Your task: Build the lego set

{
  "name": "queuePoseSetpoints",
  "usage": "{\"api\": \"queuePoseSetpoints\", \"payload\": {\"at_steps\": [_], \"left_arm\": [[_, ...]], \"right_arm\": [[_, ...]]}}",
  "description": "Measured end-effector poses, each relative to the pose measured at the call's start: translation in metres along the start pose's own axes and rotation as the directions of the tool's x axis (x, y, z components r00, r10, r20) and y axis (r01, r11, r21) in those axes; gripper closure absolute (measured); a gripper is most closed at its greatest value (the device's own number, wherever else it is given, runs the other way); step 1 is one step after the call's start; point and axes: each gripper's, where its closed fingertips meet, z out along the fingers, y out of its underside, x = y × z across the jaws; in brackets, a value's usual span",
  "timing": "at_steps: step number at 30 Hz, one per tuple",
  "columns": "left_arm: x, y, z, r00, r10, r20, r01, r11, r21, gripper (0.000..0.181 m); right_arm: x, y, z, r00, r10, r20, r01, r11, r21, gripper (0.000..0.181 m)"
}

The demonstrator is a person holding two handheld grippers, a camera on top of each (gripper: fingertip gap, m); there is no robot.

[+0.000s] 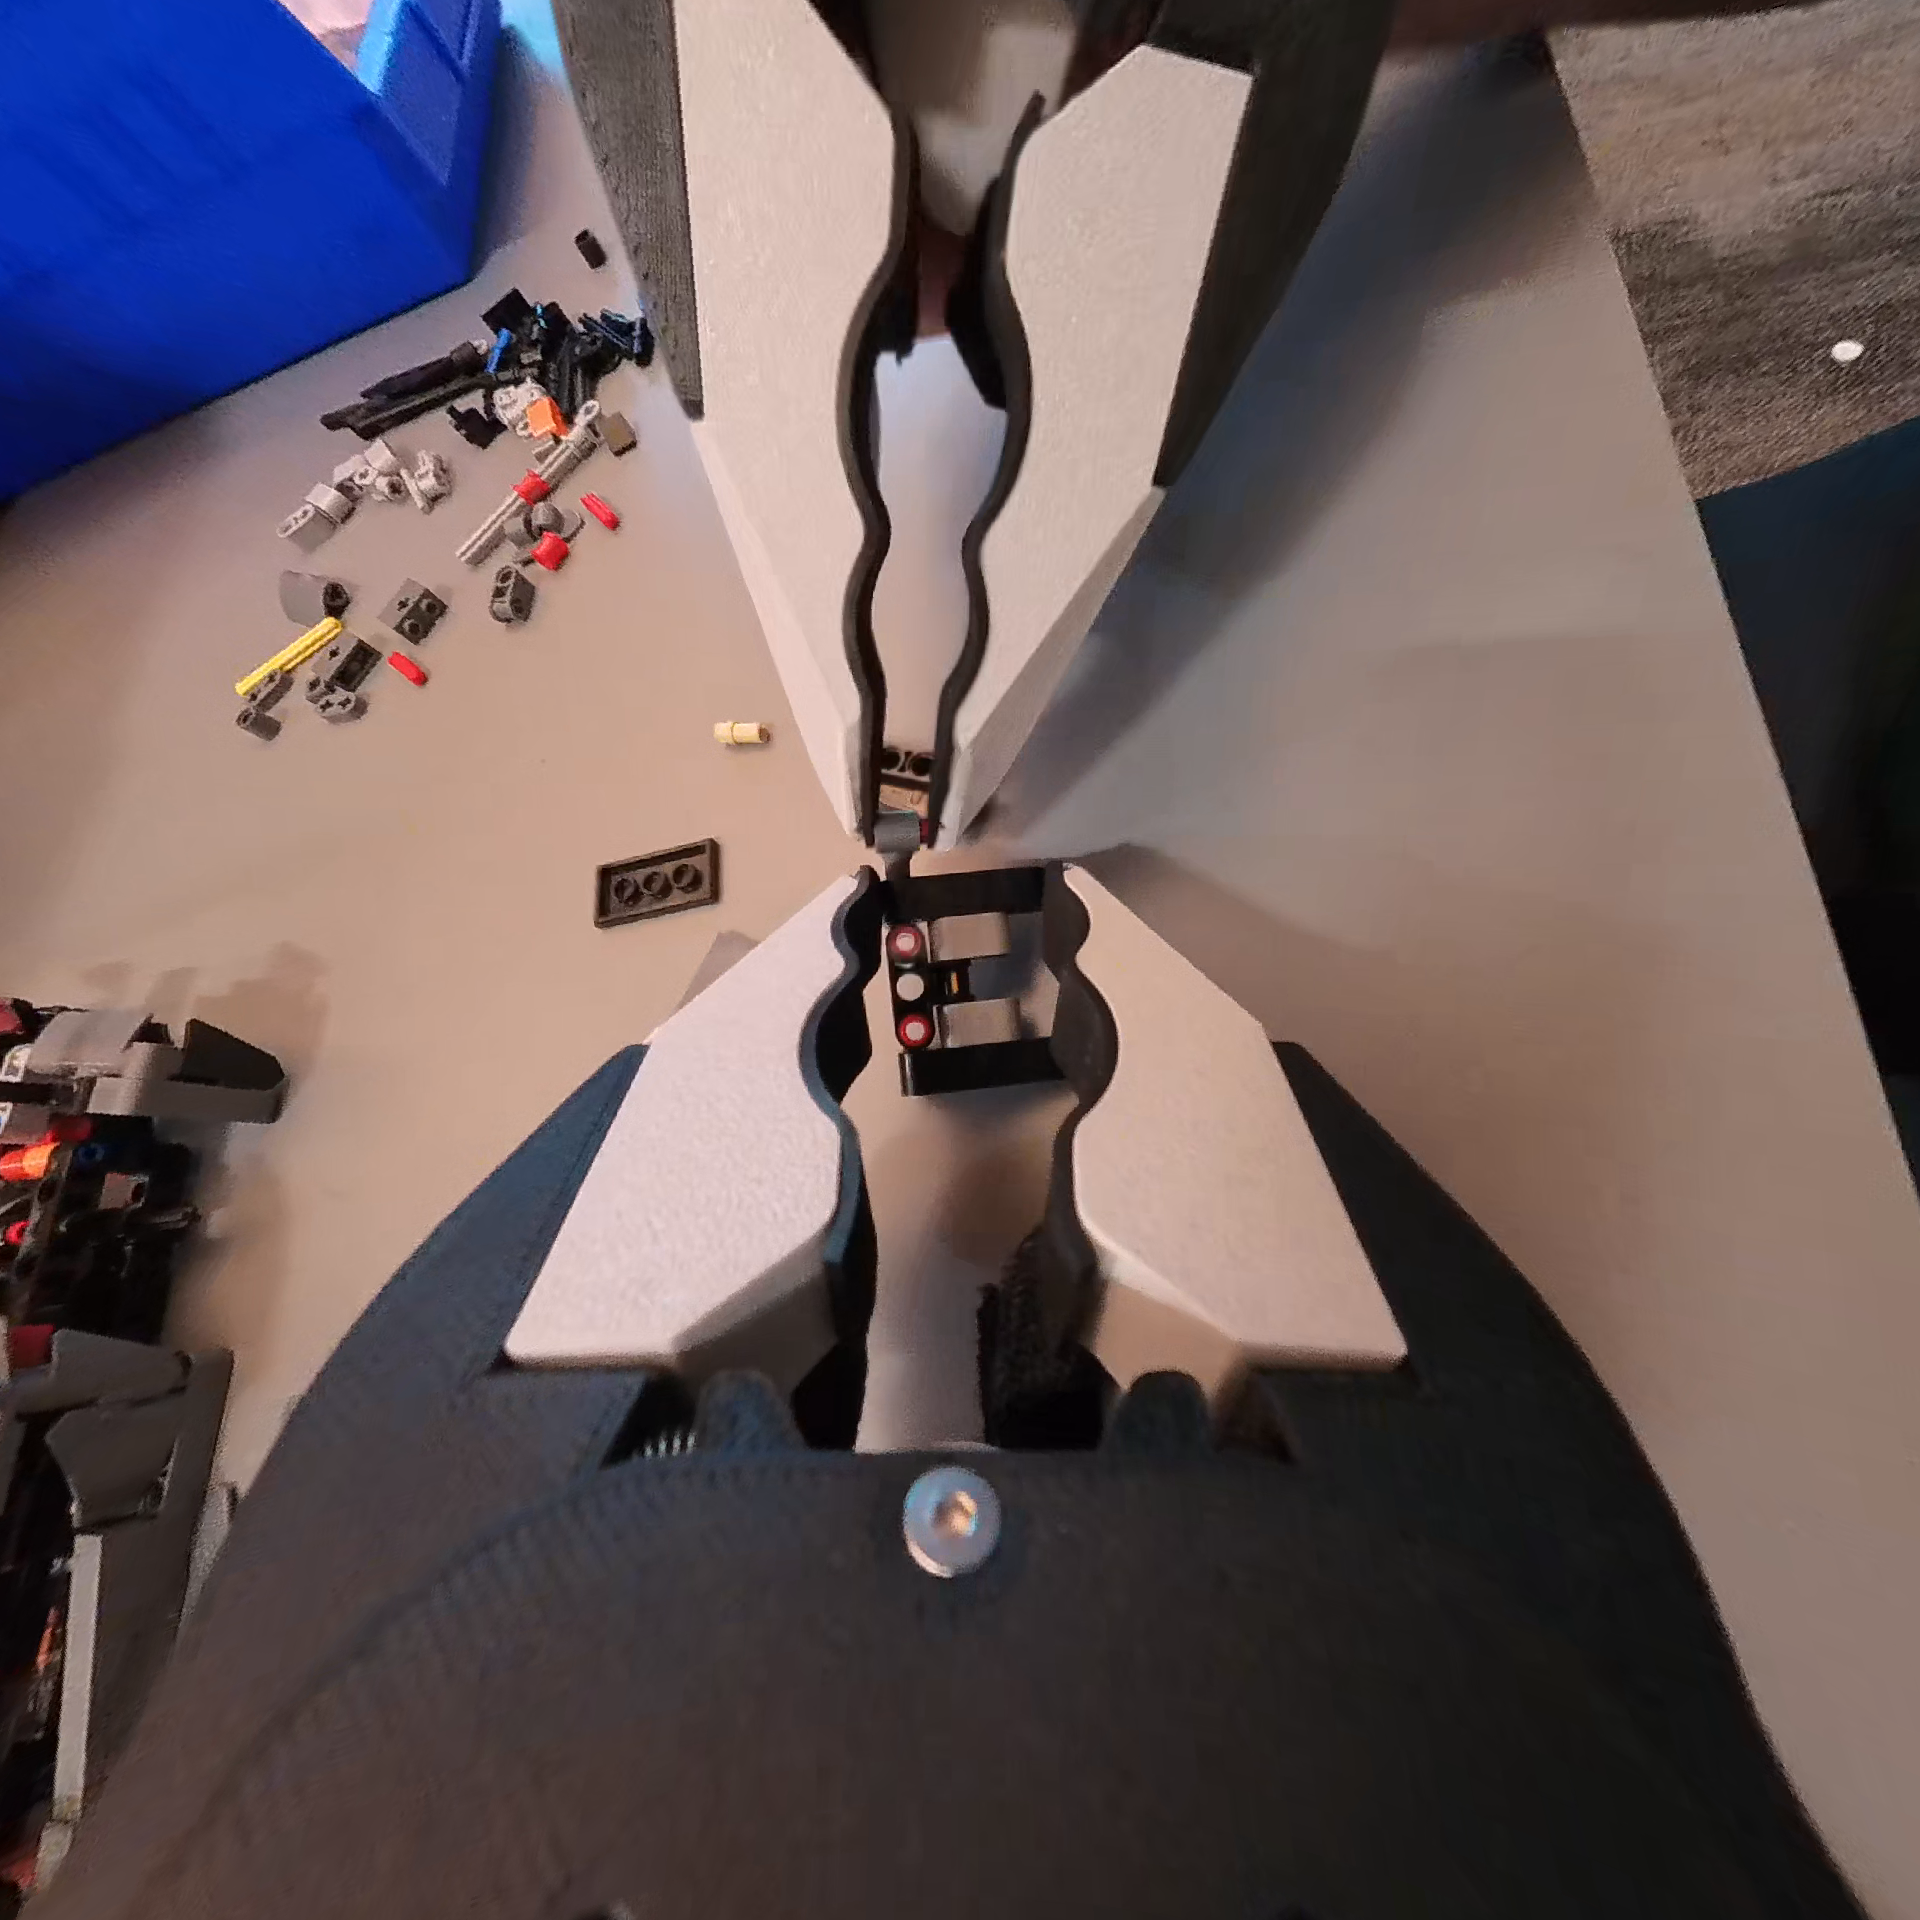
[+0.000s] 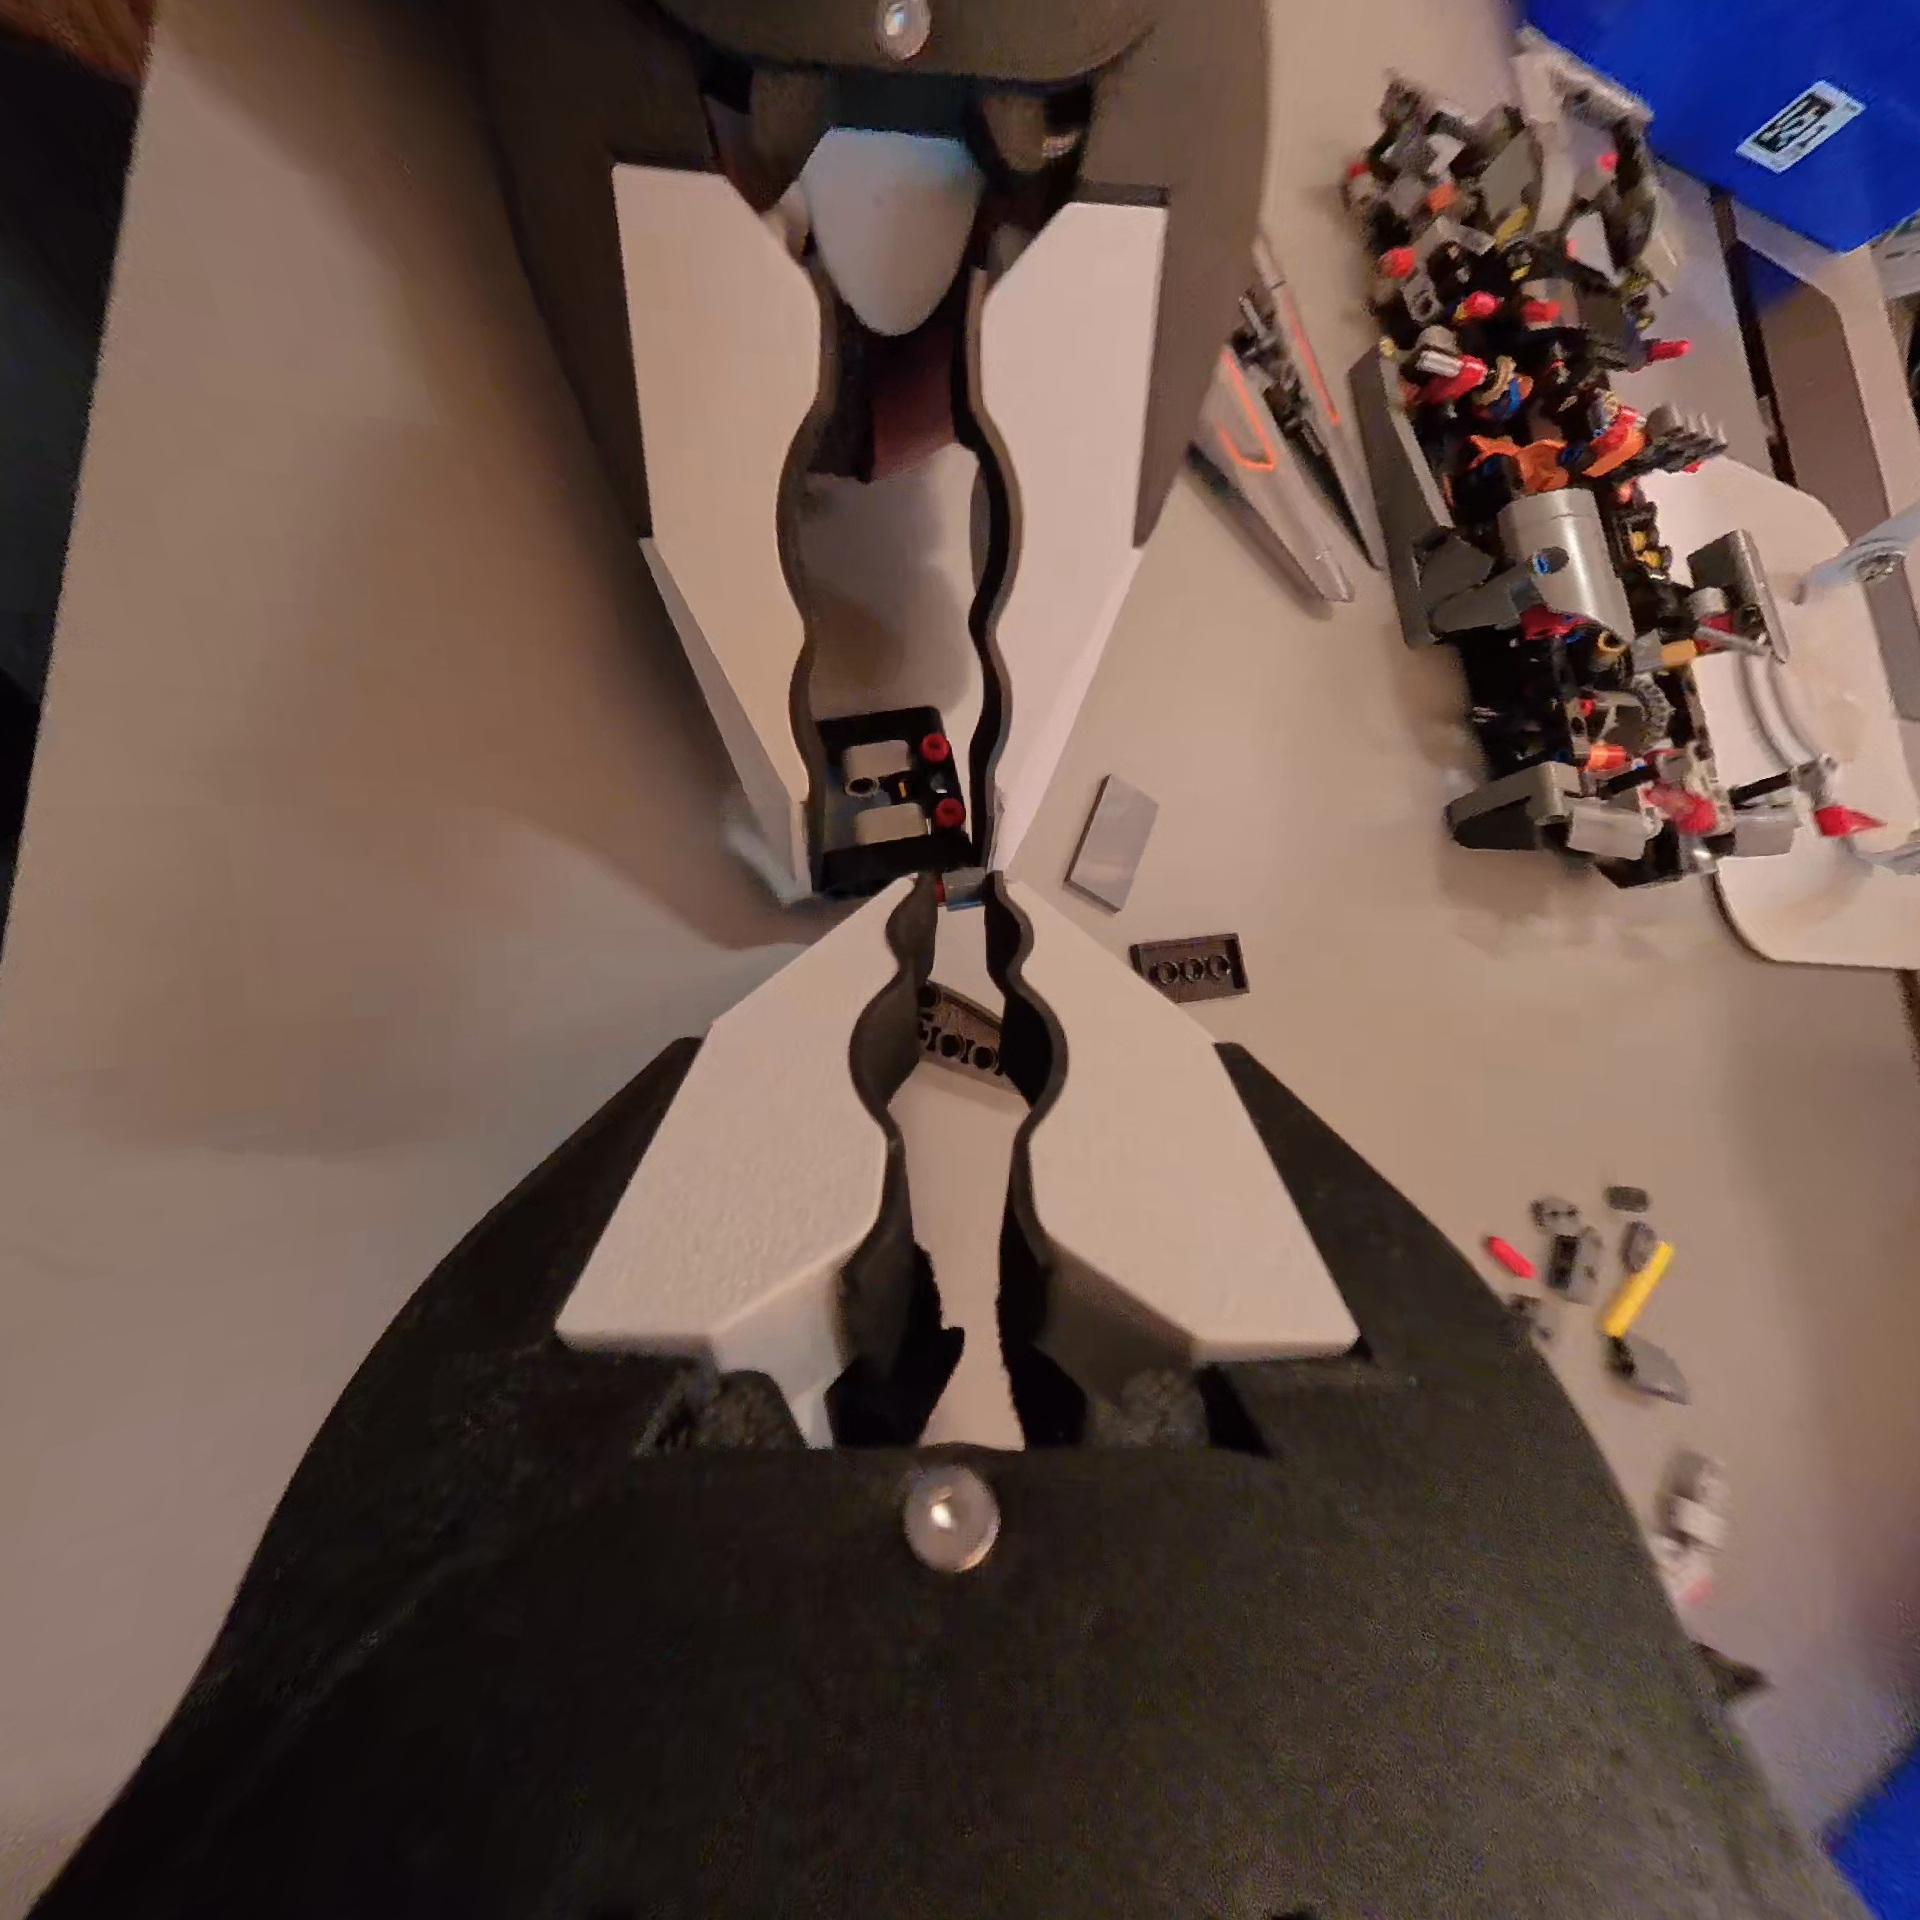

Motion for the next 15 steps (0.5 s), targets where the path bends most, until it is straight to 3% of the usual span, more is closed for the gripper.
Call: {"api": "queuePoseSetpoints", "payload": {"at_steps": [1,7,15], "left_arm": [[-0.001,-0.001,-0.001,1.0,-0.001,0.003,0.001,1.0,0.008,0.152],[-0.004,-0.011,-0.007,1.0,-0.026,0.006,0.026,0.996,0.086,0.152],[-0.002,-0.01,-0.006,1.0,-0.019,-0.003,0.019,0.997,0.078,0.153]], "right_arm": [[0.001,-0.001,-0.001,0.999,0.04,0.011,-0.04,0.998,0.041,0.174],[0.006,-0.008,-0.01,0.985,0.15,0.08,-0.163,0.966,0.199,0.174],[0.003,-0.008,-0.009,0.993,0.102,0.055,-0.111,0.973,0.202,0.174]]}}
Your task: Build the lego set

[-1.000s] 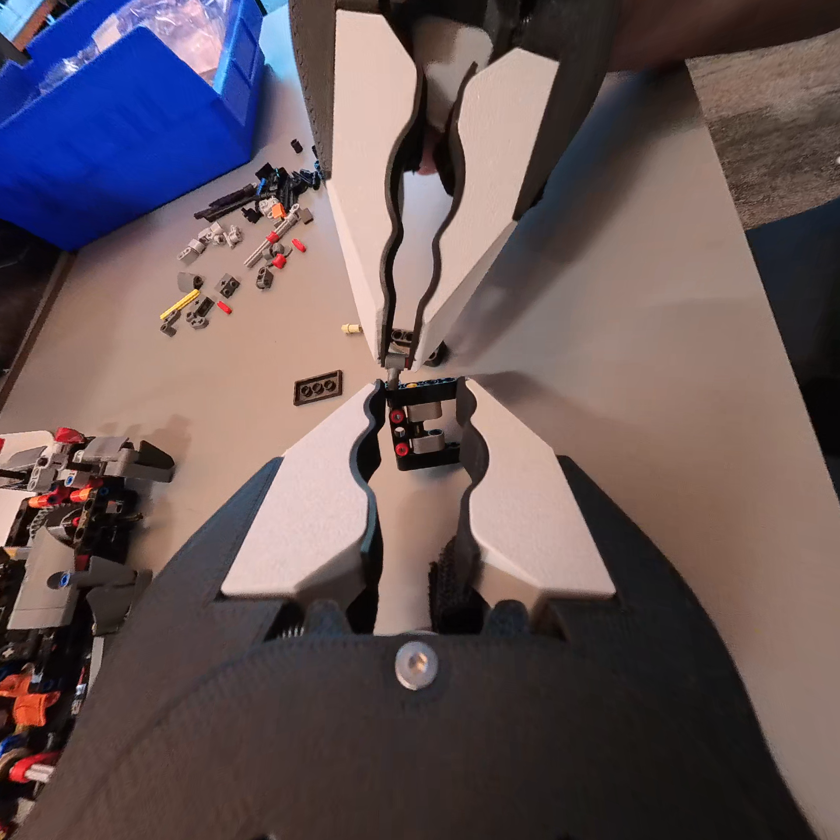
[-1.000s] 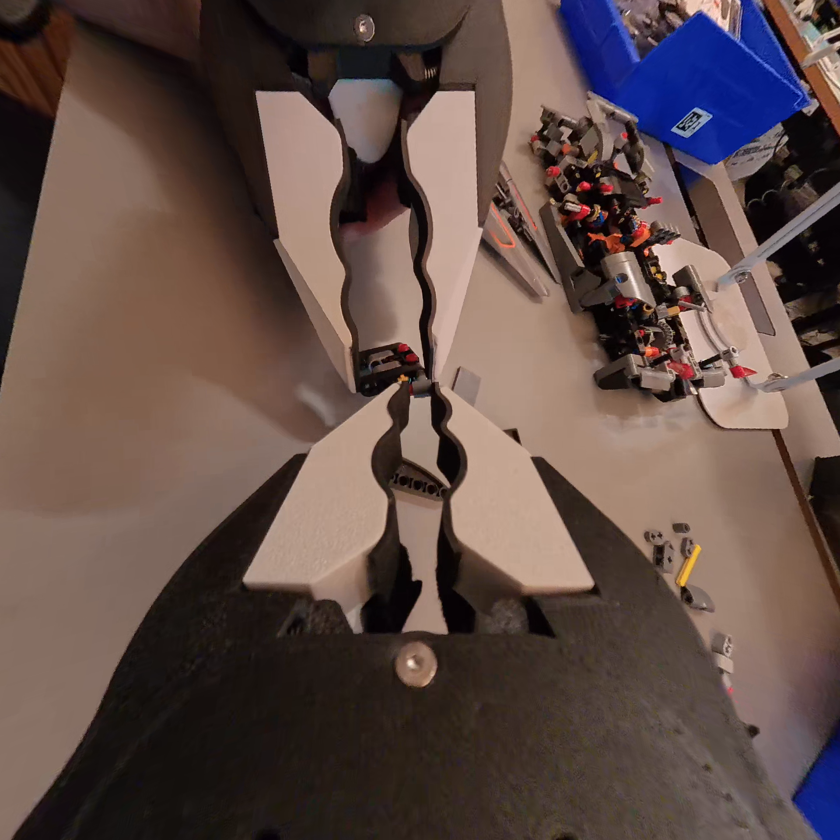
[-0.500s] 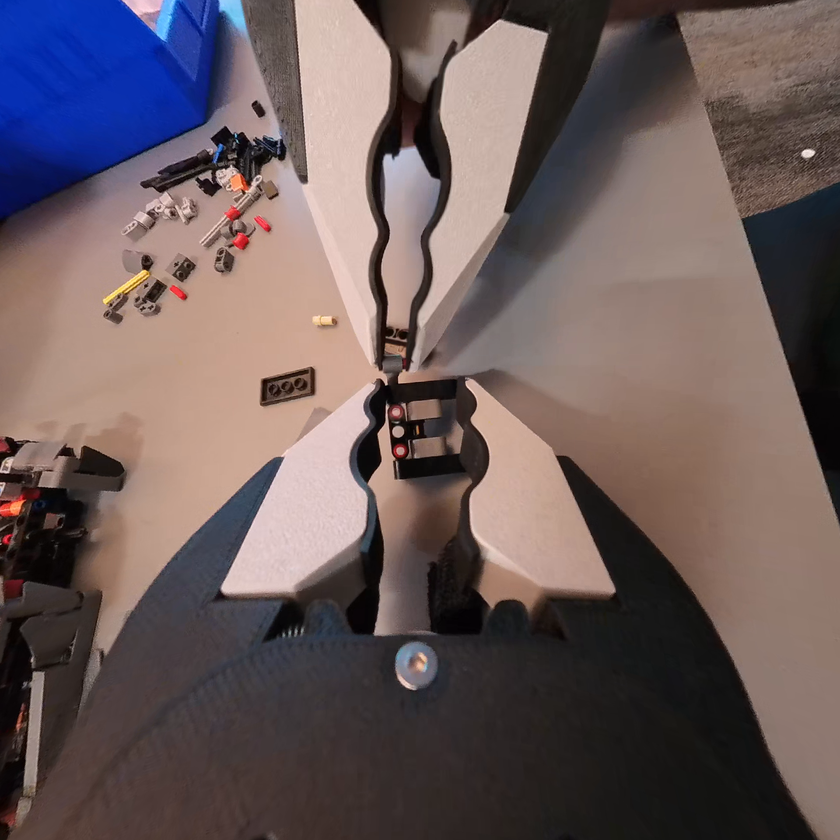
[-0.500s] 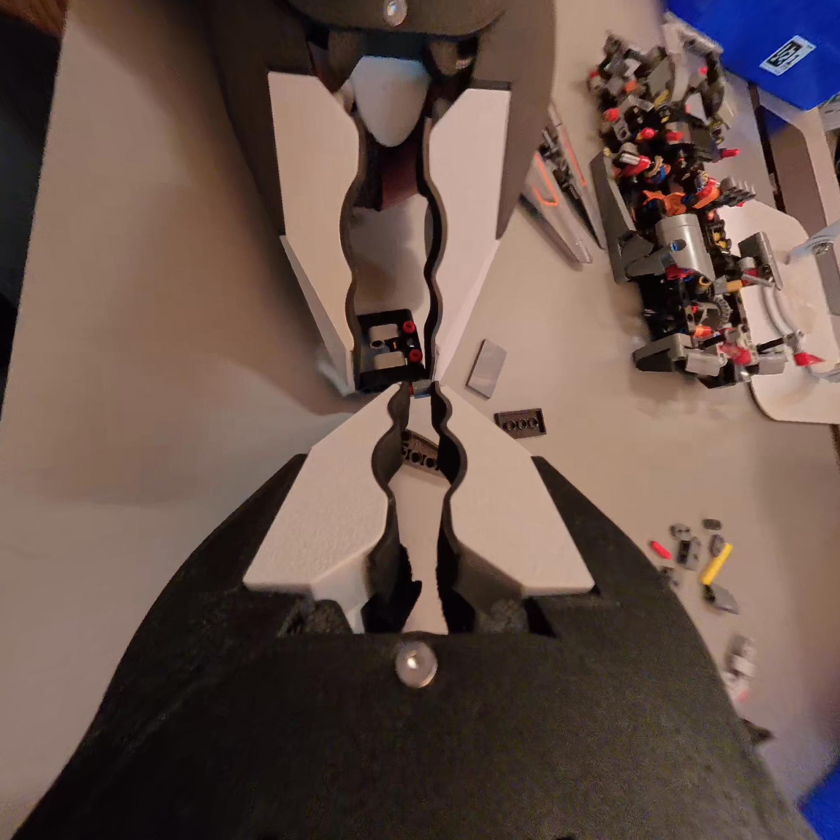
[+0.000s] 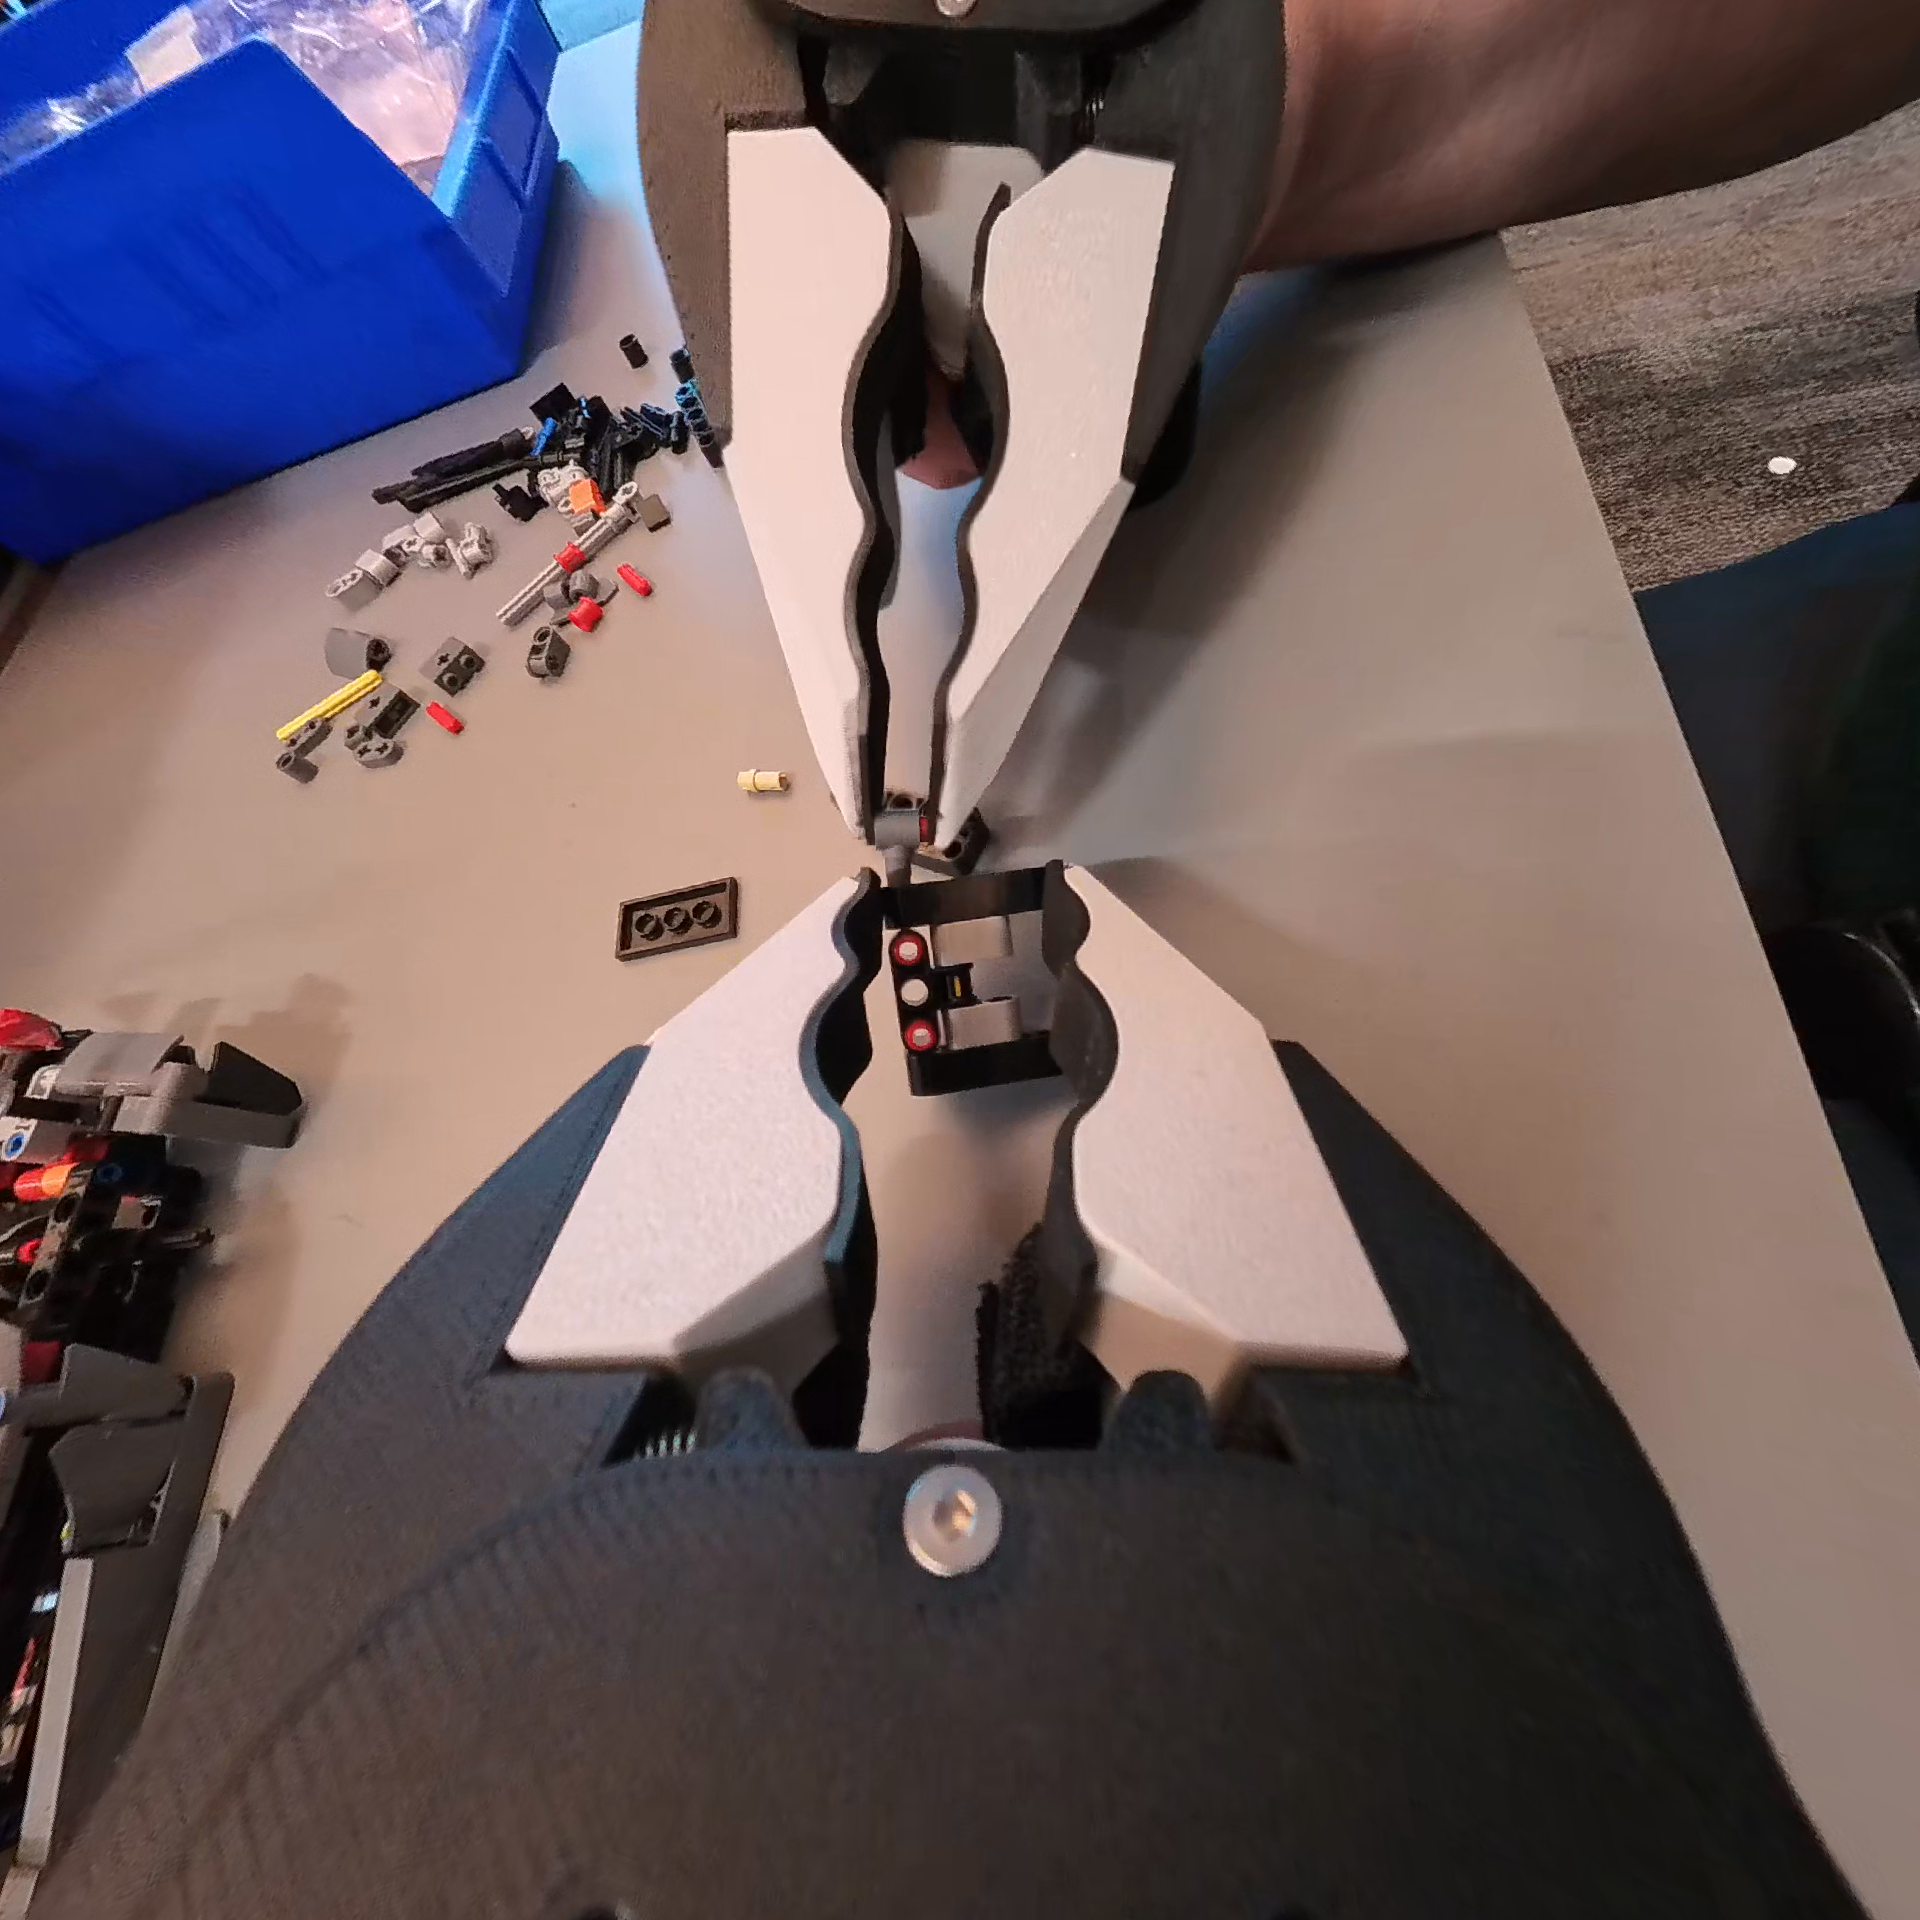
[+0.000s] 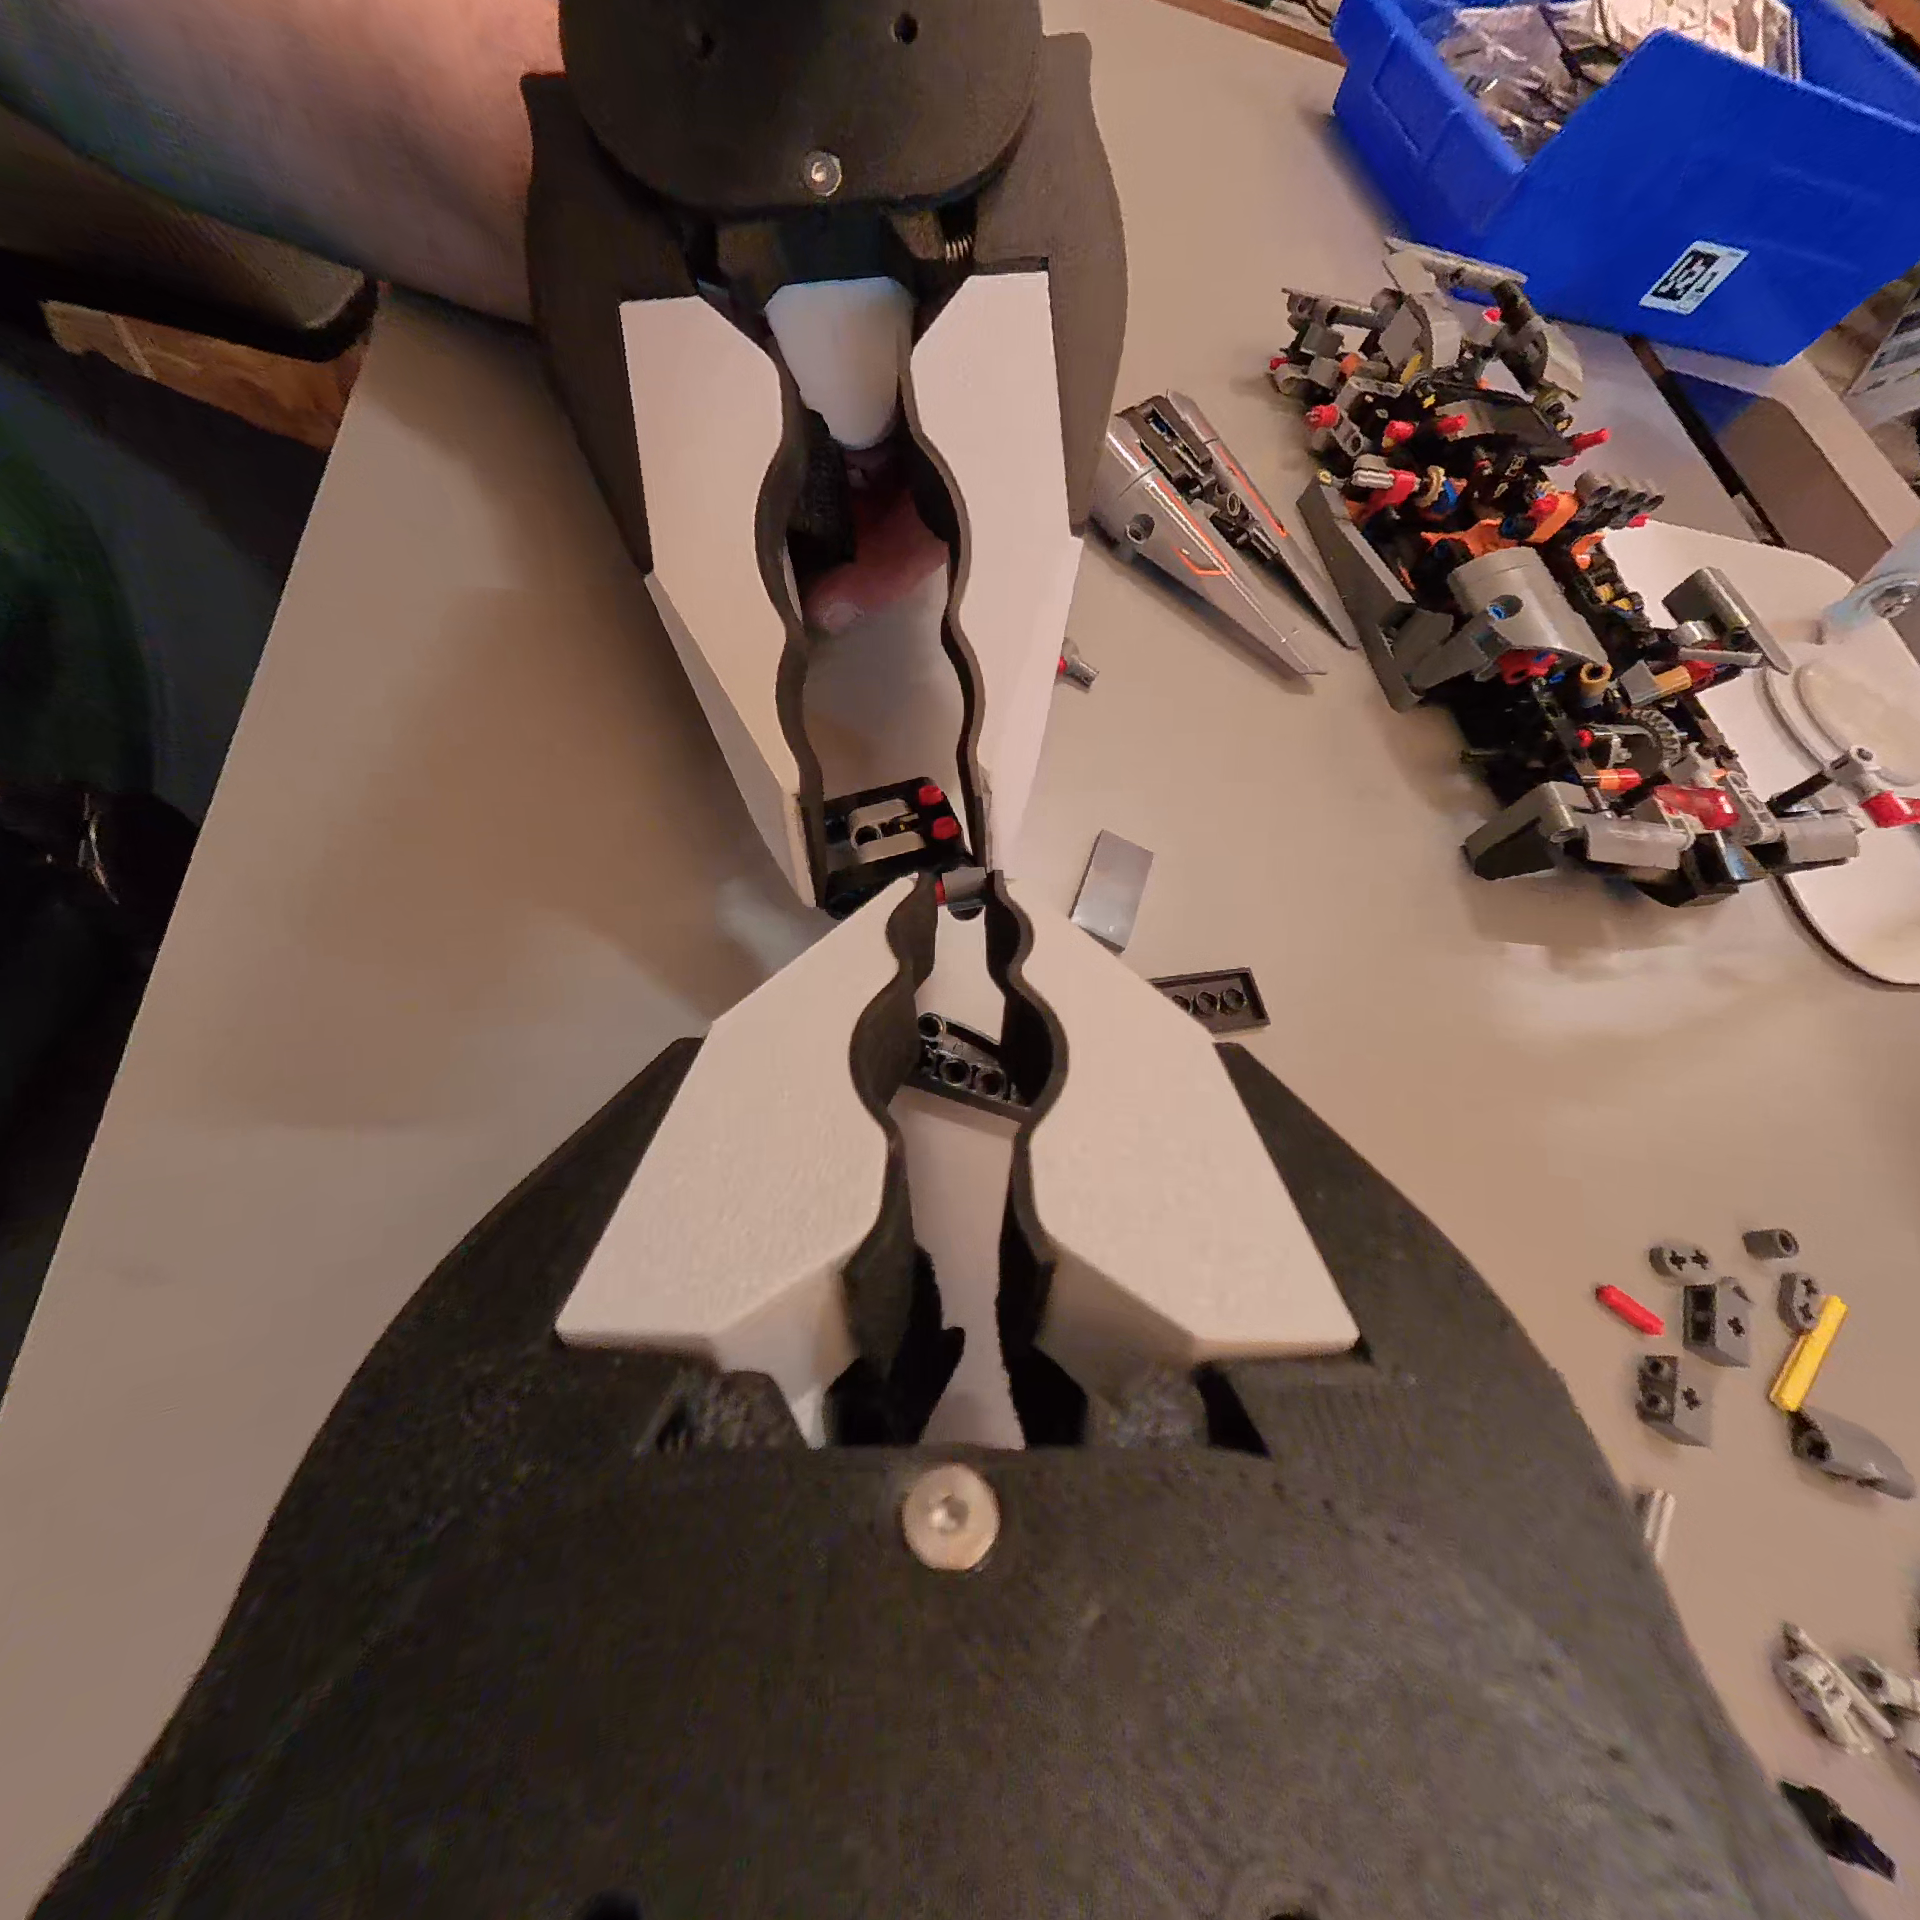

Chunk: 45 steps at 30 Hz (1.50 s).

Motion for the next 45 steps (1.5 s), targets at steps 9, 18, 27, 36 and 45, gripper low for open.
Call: {"api": "queuePoseSetpoints", "payload": {"at_steps": [9,18,27,36,45], "left_arm": [[0.003,0.003,0.002,1.0,0.014,-0.012,-0.015,1.0,-0.021,0.153],[0.005,0.006,0.005,0.999,0.022,-0.023,-0.023,0.999,-0.047,0.153],[0.001,-0.007,-0.002,1.0,-0.018,-0.022,0.019,0.999,0.043,0.153],[-0.002,-0.017,-0.01,0.997,-0.065,-0.036,0.069,0.99,0.124,0.153],[-0.005,-0.029,-0.017,0.994,-0.103,-0.046,0.11,0.971,0.21,0.153]], "right_arm": [[-0.004,0.003,0.002,0.999,-0.038,0.007,0.038,0.999,-0.003,0.174],[-0.006,0.008,0.003,0.999,0.01,0.05,-0.01,1.0,0.008,0.174],[-0.001,-0.002,-0.005,0.995,0.062,0.074,-0.069,0.994,0.09,0.174],[0.002,-0.013,-0.01,0.998,0.043,0.045,-0.05,0.987,0.153,0.174],[0.005,-0.023,-0.017,0.993,0.094,0.072,-0.109,0.966,0.233,0.174]]}}
